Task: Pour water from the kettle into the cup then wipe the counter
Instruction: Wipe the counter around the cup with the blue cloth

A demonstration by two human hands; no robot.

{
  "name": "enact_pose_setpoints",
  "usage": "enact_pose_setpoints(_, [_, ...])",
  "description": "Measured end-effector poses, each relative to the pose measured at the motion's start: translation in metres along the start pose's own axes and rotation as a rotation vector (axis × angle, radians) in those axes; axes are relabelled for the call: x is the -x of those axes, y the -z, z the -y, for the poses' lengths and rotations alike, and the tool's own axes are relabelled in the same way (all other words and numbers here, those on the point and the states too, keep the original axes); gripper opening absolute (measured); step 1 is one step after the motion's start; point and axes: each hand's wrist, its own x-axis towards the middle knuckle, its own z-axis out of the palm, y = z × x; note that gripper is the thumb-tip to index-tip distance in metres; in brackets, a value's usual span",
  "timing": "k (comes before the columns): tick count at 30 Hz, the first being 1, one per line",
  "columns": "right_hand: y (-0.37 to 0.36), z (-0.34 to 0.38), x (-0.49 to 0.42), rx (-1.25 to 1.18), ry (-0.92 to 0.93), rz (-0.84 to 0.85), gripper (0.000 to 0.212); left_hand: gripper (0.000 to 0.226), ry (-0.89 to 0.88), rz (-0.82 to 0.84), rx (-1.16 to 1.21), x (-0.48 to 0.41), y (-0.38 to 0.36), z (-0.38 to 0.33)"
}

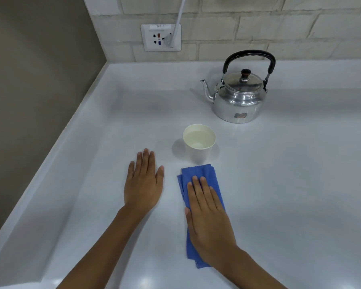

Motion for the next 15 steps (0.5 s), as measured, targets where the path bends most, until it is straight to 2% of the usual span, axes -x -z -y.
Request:
enact_pose_setpoints(4, [0.011,-0.054,0.010,-0.016,0.061,0.005,0.055,0.056,-0.010,-0.024,0.002,0.001,0.000,0.001])
enact_pose_setpoints(8, [0.024,-0.115,-0.016,-0.033,-0.111,-0.041,0.049,0.056,-0.008,-0.044,0.009,0.002,-0.001,-0.002])
enact_pose_setpoints(12, [0.014,-0.114,-0.065,0.012,-0.220,-0.029,0.051,0.057,-0.006,-0.055,0.004,0.000,-0.003,-0.004])
enact_pose_setpoints(15, [0.006,-0.095,-0.069,0.022,-0.159,-0.020,0.052,0.056,-0.022,-0.069,0.005,0.000,-0.005,-0.002])
